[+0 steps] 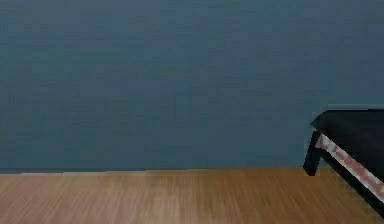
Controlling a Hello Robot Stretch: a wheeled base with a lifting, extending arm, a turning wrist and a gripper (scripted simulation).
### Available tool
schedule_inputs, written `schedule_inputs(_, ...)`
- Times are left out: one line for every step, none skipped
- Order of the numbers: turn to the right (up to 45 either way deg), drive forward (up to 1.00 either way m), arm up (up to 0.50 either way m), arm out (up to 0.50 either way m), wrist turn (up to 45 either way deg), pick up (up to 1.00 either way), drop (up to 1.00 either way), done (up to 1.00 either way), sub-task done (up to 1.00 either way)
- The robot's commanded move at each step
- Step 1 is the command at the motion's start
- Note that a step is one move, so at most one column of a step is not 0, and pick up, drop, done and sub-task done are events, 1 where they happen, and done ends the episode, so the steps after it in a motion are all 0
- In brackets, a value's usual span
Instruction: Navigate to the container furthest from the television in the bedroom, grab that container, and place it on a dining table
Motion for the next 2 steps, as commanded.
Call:
schedule_inputs(-45.0, 0.0, 0.0, 0.0, 0.0, 0.0, 0.0, 0.0, 0.0)
schedule_inputs(0.0, 0.45, 0.0, 0.0, 0.0, 0.0, 0.0, 0.0, 0.0)
